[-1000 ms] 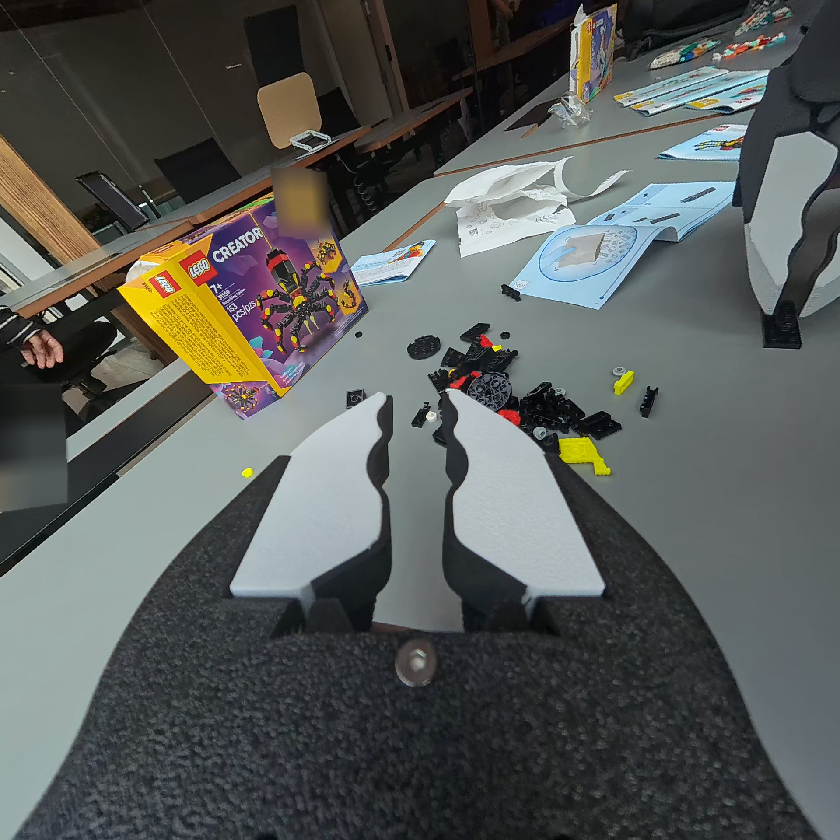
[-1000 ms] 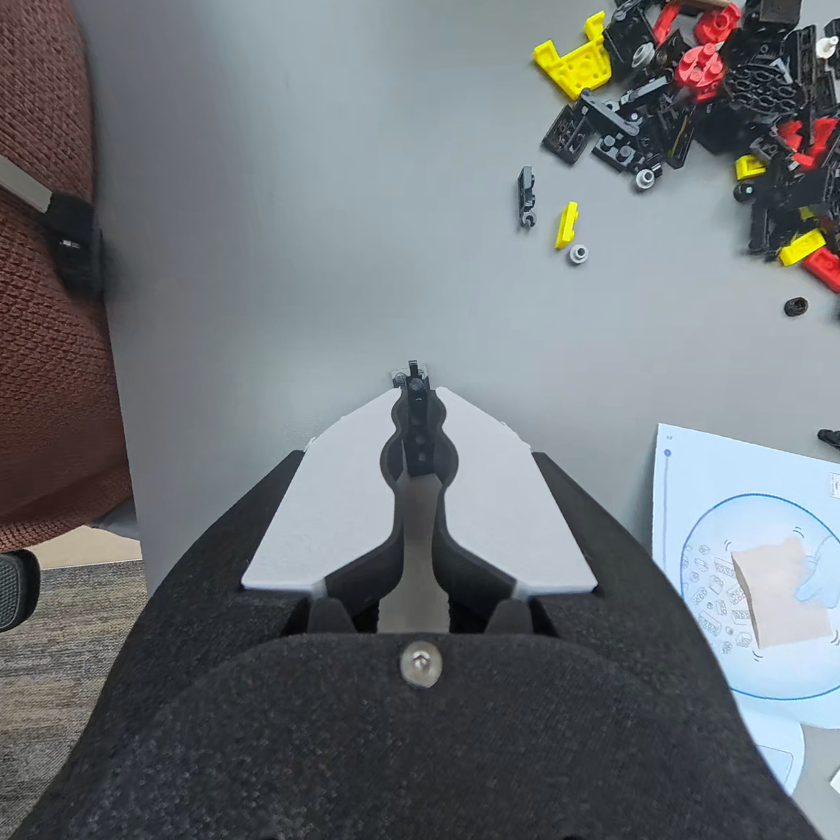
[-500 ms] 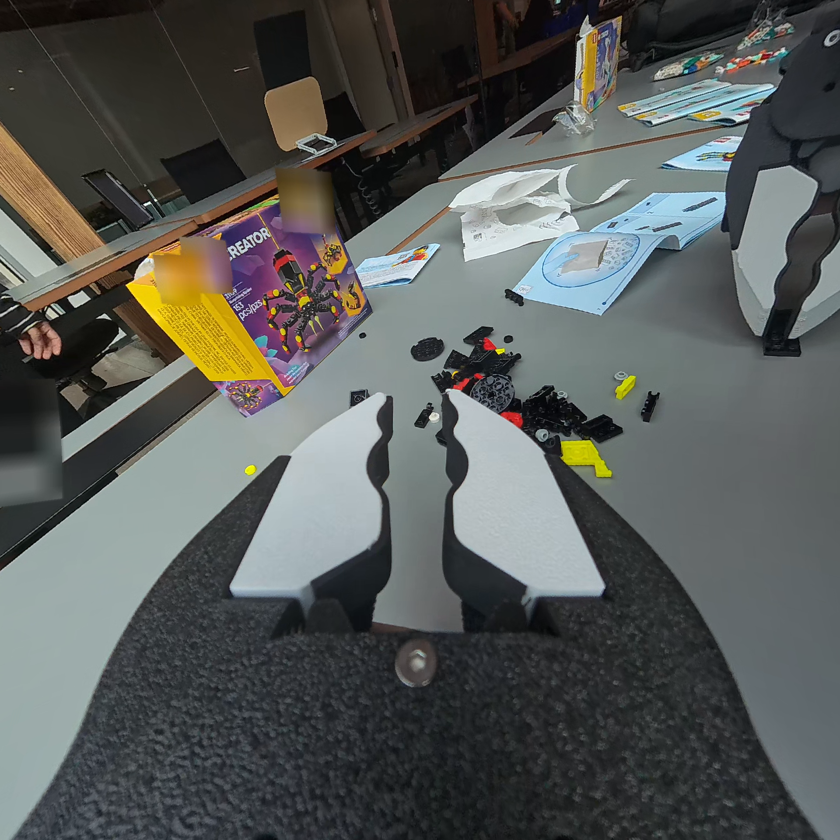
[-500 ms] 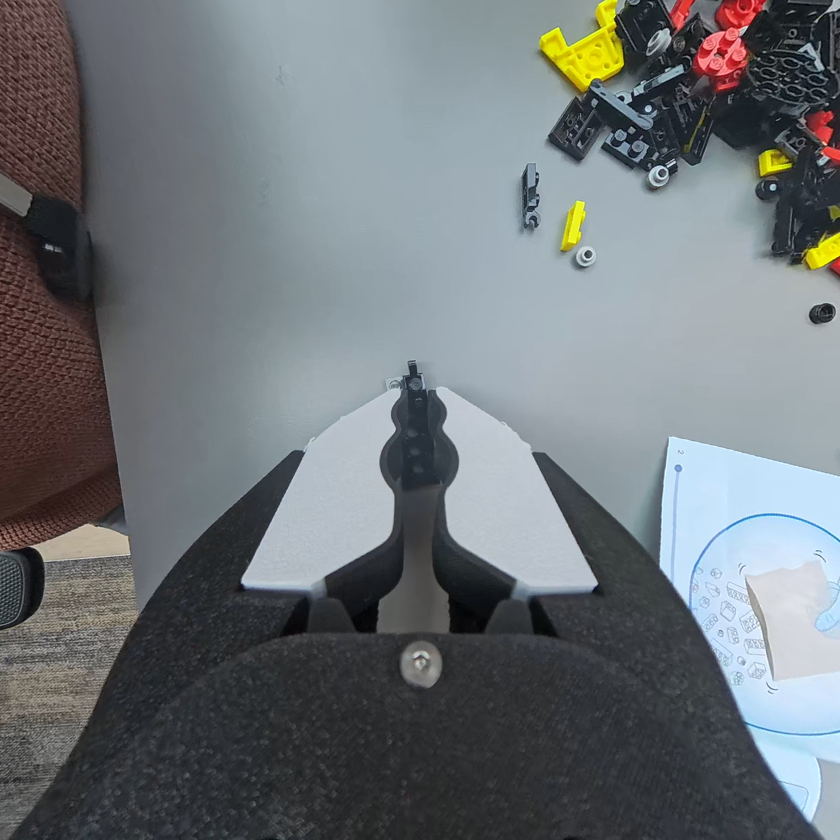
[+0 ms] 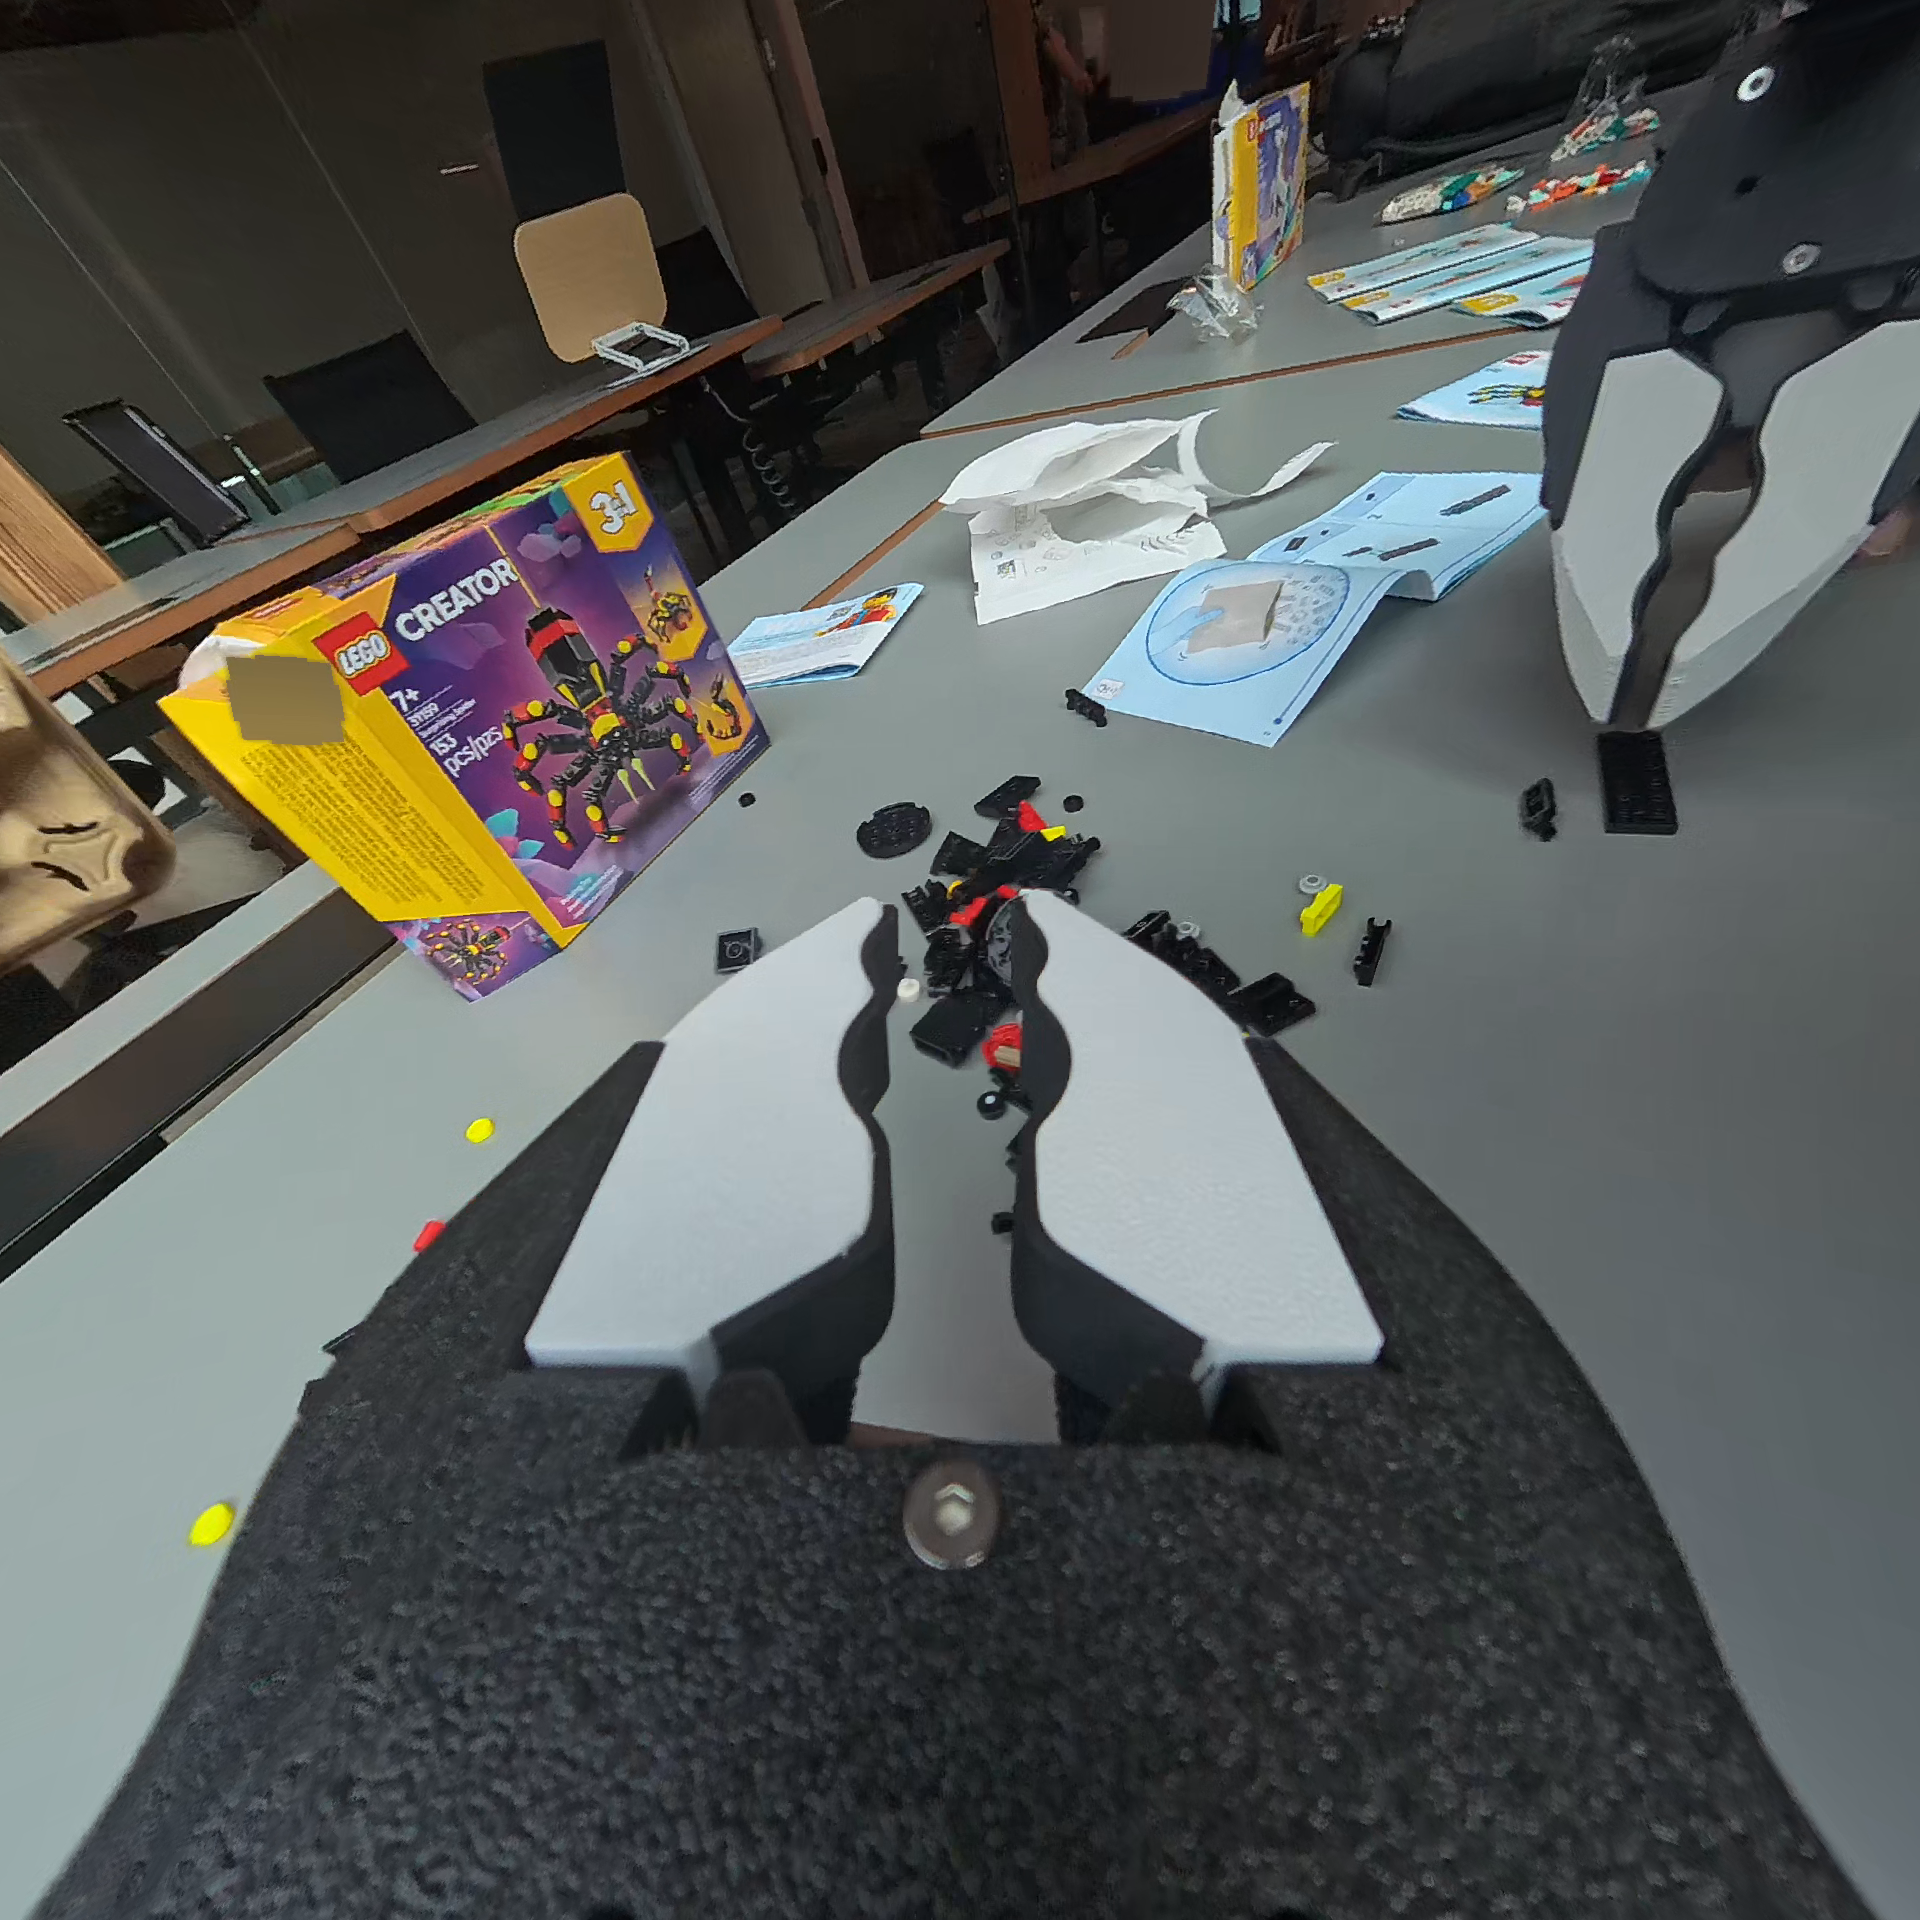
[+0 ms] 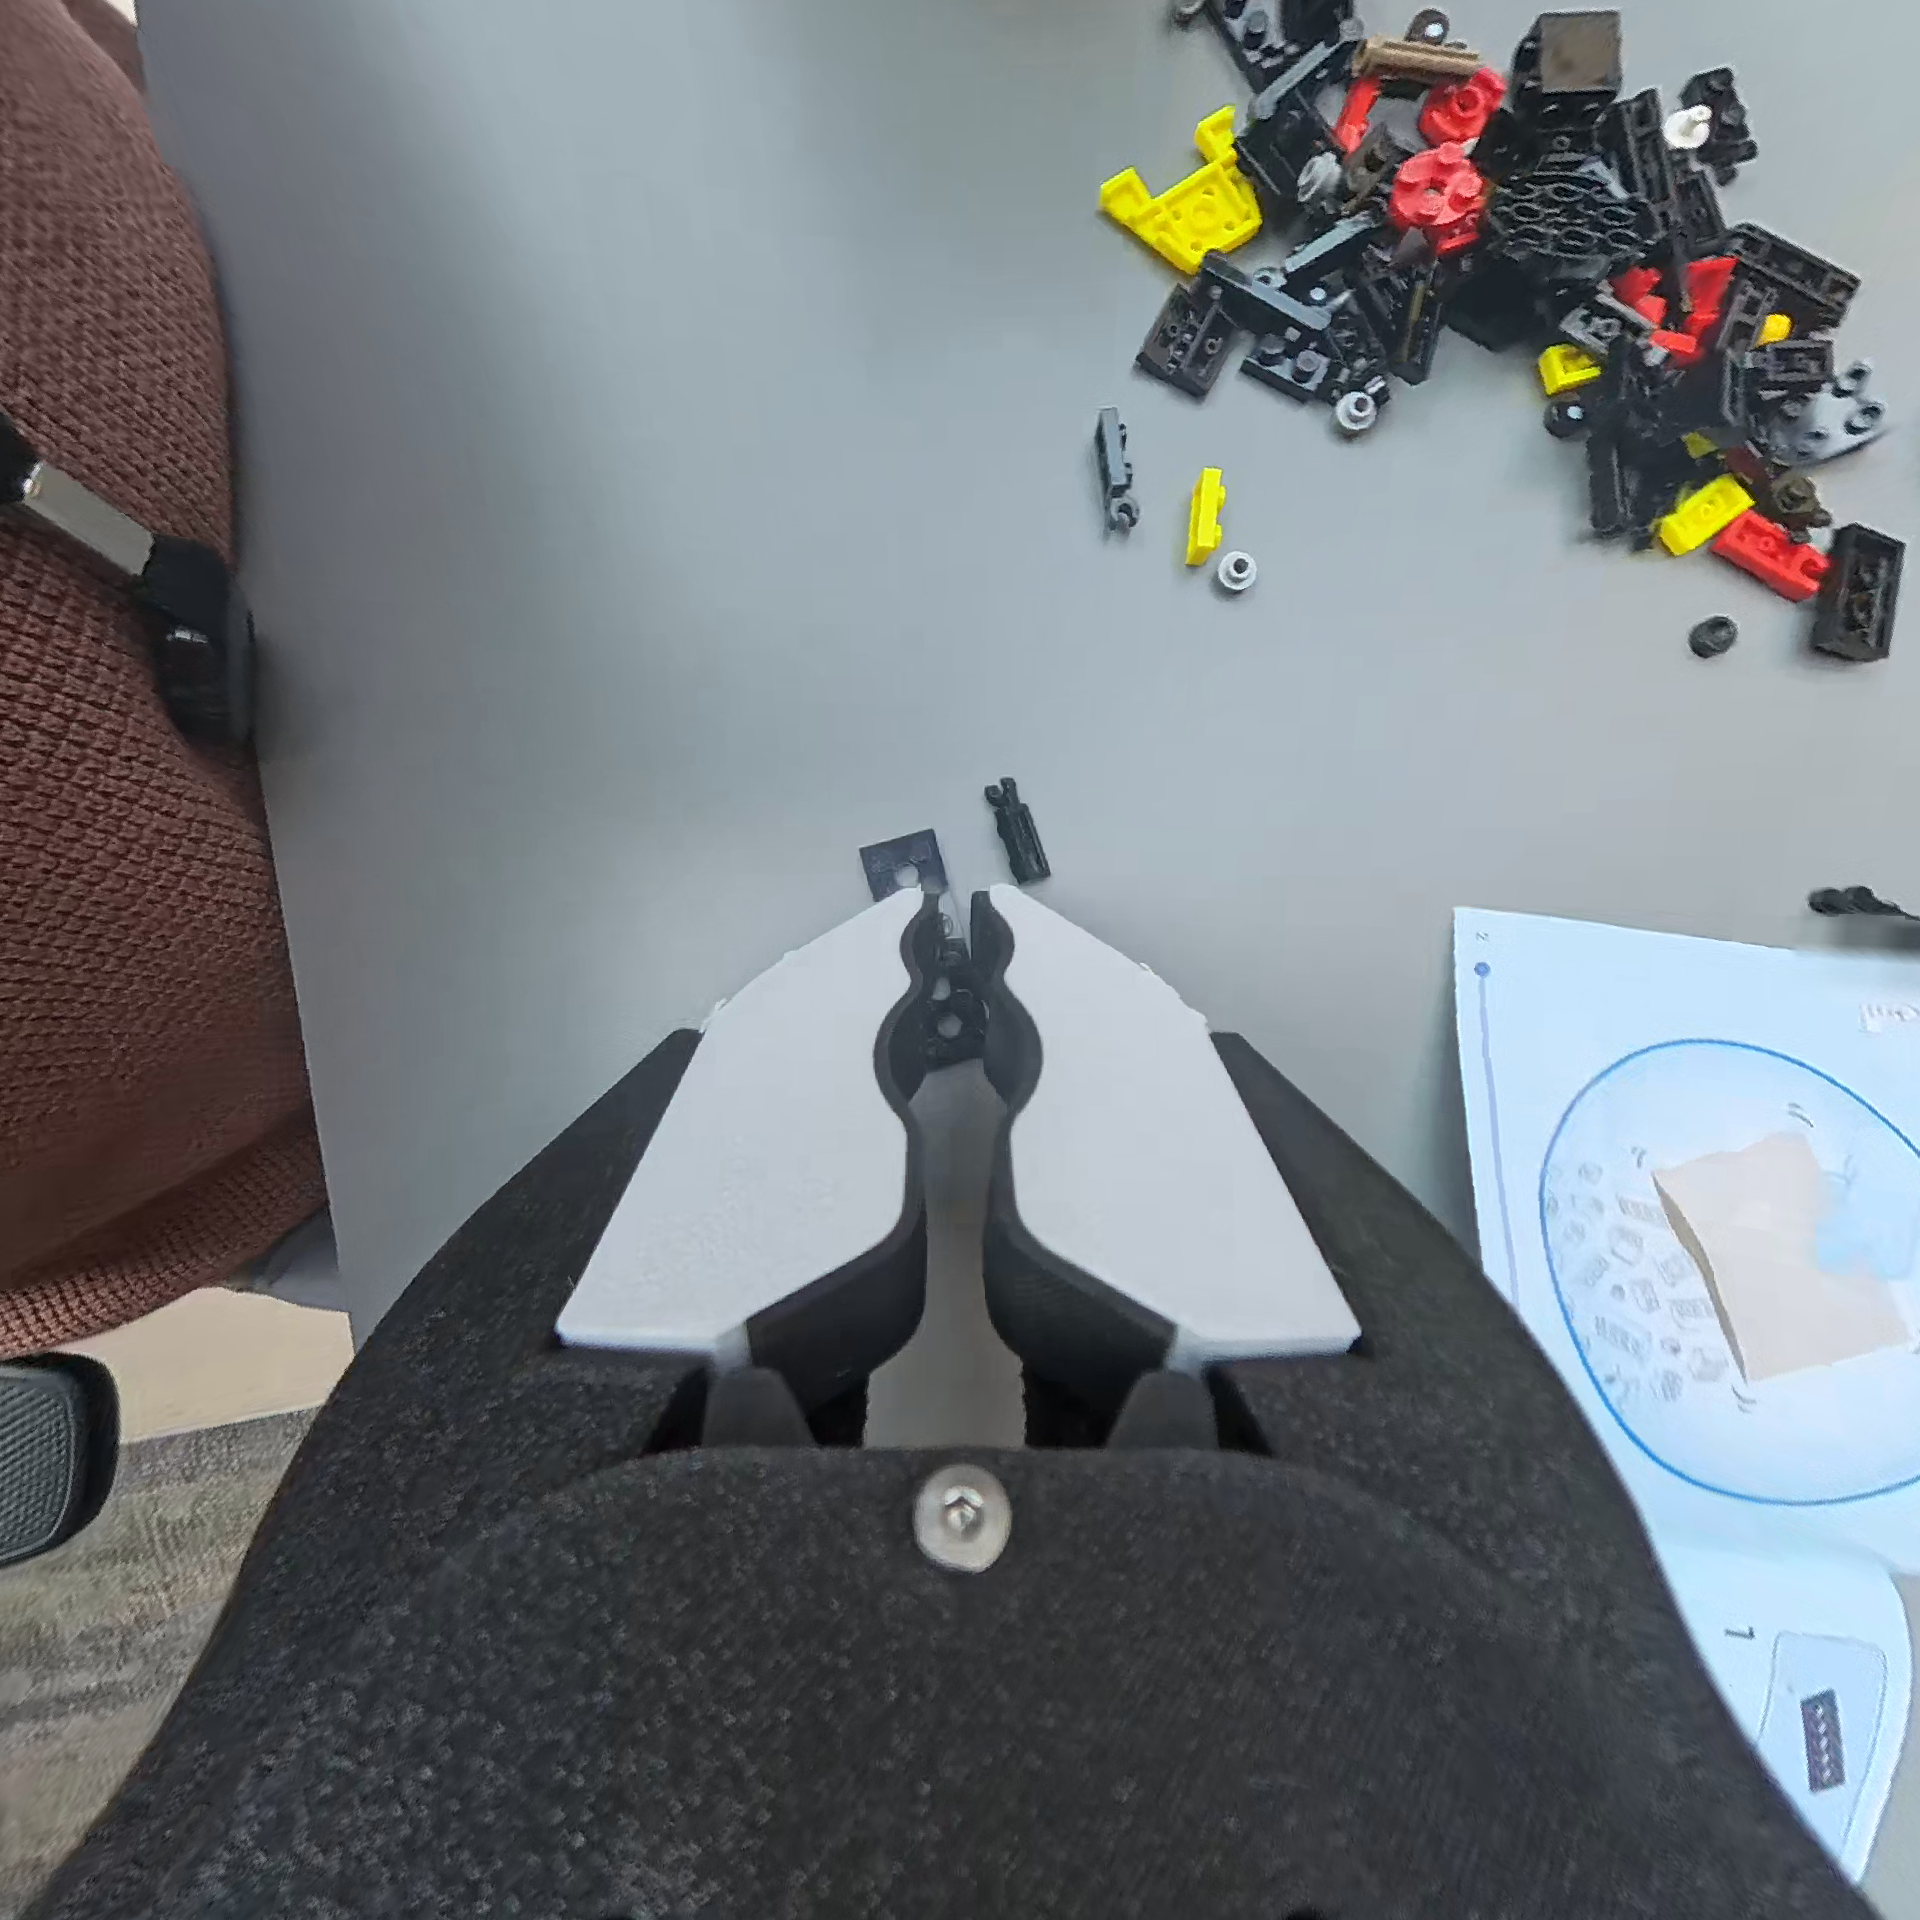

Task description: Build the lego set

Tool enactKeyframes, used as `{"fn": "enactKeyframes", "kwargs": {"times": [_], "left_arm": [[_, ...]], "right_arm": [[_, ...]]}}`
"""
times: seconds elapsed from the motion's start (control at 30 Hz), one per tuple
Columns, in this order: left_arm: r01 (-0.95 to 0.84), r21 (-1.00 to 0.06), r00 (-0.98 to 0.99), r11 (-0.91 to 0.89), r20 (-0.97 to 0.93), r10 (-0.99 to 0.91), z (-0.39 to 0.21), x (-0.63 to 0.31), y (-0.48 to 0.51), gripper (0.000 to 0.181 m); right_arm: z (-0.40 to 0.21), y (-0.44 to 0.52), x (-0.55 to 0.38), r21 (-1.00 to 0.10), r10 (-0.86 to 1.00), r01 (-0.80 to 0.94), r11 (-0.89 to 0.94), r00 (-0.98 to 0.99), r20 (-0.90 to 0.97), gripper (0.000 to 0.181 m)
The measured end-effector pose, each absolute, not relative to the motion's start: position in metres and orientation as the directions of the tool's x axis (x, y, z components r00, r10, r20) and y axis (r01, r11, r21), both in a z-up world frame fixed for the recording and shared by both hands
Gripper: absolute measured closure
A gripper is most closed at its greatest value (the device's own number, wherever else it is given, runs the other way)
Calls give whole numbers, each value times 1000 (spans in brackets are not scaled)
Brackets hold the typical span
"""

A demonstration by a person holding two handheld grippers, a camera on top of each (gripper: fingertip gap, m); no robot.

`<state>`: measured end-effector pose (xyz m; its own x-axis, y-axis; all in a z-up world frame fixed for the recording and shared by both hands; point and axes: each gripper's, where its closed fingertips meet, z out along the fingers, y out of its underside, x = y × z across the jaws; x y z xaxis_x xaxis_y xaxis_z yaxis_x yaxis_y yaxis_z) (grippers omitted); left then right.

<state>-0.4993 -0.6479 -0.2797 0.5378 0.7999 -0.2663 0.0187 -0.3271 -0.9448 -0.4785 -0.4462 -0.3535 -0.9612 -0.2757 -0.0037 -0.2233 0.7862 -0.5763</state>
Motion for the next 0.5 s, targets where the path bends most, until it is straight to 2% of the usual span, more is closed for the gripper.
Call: {"fn": "enactKeyframes", "kwargs": {"times": [0.13,0.2,0.33,0.5], "left_arm": [[148,-958,739,-246,-58,671,-282,-480,-579,161],[207,-937,805,-280,1,593,-293,-473,-538,161],[170,-814,879,-555,-130,459,-340,-472,-485,161],[94,-757,898,-647,-216,383,-356,-480,-460,167]], "right_arm": [[-346,-436,-487,-670,-146,-86,737,-989,-34,174],[-350,-429,-490,-680,-111,-61,731,-993,-31,173],[-349,-426,-493,-723,-85,-52,689,-996,-9,174],[-355,-422,-491,-722,-109,-72,688,-994,-5,174]]}}
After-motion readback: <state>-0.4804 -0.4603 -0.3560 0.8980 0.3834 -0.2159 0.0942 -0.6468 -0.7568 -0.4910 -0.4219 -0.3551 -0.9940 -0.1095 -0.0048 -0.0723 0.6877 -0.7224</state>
